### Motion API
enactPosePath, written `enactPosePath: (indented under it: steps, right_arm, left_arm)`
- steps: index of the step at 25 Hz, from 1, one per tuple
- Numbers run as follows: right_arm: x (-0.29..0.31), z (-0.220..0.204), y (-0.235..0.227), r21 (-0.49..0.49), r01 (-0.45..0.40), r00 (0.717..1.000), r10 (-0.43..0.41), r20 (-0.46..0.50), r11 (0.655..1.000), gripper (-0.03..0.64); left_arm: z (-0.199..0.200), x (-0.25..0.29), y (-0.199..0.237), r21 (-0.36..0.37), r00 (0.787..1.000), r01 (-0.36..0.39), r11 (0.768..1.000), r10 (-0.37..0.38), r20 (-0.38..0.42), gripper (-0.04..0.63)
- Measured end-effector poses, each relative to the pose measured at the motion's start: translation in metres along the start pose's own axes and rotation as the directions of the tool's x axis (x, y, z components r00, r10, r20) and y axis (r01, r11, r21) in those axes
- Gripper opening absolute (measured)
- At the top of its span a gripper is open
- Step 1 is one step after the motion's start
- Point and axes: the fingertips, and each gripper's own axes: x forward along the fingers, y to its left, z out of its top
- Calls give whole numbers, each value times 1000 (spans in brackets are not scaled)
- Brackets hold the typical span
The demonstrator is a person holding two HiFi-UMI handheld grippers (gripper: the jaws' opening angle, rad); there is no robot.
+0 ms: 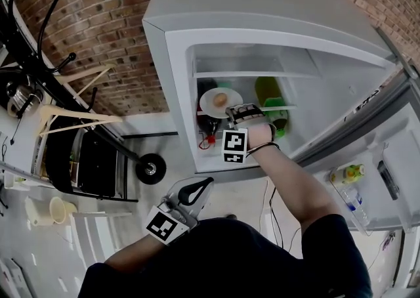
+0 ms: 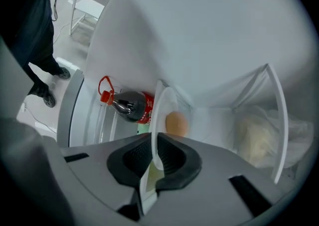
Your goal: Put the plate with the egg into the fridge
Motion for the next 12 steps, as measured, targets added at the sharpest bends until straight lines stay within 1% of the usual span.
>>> enactPosePath:
  steps: [5,8,12]
  right_arm:
    - [4,5,3,33,-117,993,117,26,993,40]
    - [9,7,-2,47,-153,988,152,27,987,44]
    - [17,9,-2,35,-194,981,194,13,980,59]
  left_arm:
    - [-2,-4,-1,-3,1000,2,1000,-2,-7,-2]
    - [-2,-4,-3,-3,1000,4,1000,-4,-8,-2]
    - [-1,-6,-4,-2,1000,3,1000,-3,-8,-2]
